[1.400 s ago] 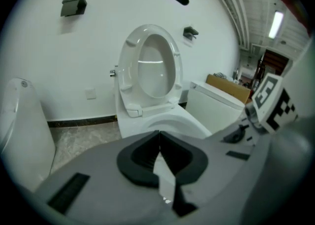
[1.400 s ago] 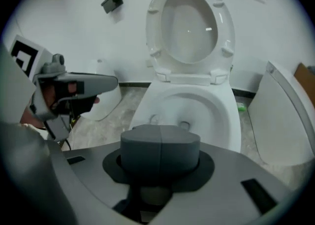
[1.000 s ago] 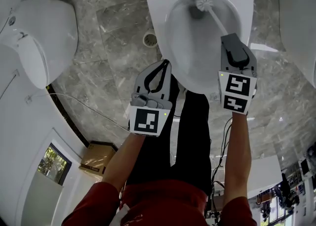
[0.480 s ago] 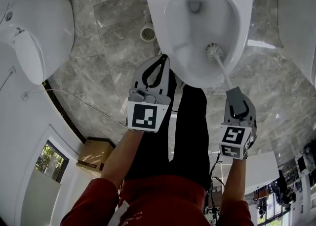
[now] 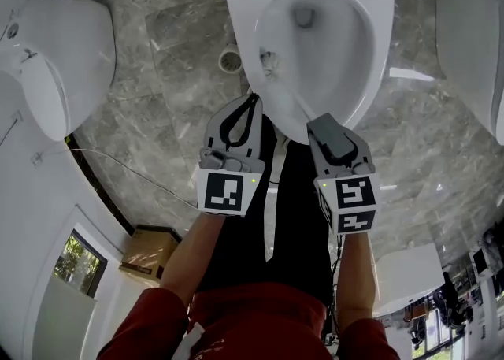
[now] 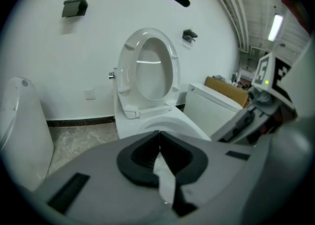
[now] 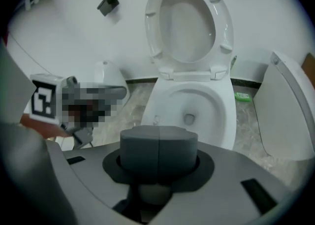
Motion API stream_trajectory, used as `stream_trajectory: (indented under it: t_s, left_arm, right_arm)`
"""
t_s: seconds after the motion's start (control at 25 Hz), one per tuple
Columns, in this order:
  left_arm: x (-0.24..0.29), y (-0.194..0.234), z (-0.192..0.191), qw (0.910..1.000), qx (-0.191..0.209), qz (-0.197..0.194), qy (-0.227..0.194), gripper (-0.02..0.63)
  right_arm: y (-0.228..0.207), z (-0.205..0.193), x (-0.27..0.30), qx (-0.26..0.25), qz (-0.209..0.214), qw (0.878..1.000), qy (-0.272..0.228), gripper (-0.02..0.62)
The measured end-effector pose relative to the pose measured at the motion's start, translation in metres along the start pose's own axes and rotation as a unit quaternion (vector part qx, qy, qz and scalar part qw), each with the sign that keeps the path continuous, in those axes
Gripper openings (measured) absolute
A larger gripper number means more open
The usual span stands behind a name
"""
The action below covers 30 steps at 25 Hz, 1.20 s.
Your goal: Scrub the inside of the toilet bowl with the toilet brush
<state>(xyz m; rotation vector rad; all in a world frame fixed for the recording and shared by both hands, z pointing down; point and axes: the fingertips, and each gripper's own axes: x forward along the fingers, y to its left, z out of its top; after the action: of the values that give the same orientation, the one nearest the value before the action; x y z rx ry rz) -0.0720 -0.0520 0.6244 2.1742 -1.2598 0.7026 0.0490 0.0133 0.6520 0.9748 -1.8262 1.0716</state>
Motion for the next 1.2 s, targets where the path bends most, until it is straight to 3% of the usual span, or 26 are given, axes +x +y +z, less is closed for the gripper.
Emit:
stream_trajectory:
  t_s: [0.12, 0.2, 0.32, 0.48, 0.6, 0.68, 0.88, 1.0, 1.2]
  left_arm:
    - [-0.001, 0.0, 0.003, 1.0, 0.004, -0.003, 0.0, 0.0]
    - [-0.003, -0.002, 0.005, 1.0, 0.009, -0.005, 0.0, 0.0]
    - [-0.004, -0.004, 0.007, 0.9999, 0.009, -0.007, 0.0, 0.0]
    - [-0.004, -0.004, 0.007, 0.9999, 0.006, -0.009, 0.003, 0.0]
    - [-0.002, -0.003, 0.006, 1.0, 0.003, -0.009, 0.0, 0.0]
    - [-0.002, -0.003, 0.005, 1.0, 0.0, -0.01, -0.001, 0.0]
    - [-0.003, 0.002, 0.0, 1.0, -0.004, -0.007, 0.001, 0.0]
    - [-0.005, 0.005, -0.003, 1.0, -0.004, -0.007, 0.004, 0.0]
    - [-0.007, 0.009, -0.005, 1.0, 0.001, -0.008, 0.005, 0.0]
  right_arm:
    - [-0.012, 0.054, 0.024, -0.013, -0.026, 0.998, -0.063, 0.144]
    - [-0.031, 0.086, 0.031, -0.036, -0.066, 0.992, -0.097, 0.144]
    - [-0.077, 0.109, 0.034, -0.061, -0.134, 0.984, -0.104, 0.144]
    - [-0.129, 0.086, 0.029, -0.058, -0.194, 0.977, -0.06, 0.144]
    - [-0.14, 0.047, 0.023, -0.043, -0.221, 0.974, -0.024, 0.144]
    - [-0.129, 0.02, 0.023, -0.038, -0.221, 0.975, -0.003, 0.144]
    - [-0.091, -0.018, 0.081, -0.047, -0.172, 0.984, 0.027, 0.144]
    - [-0.089, 0.0, 0.114, -0.065, -0.18, 0.981, 0.026, 0.146]
    - [-0.116, 0.038, 0.173, -0.04, -0.176, 0.982, 0.05, 0.146]
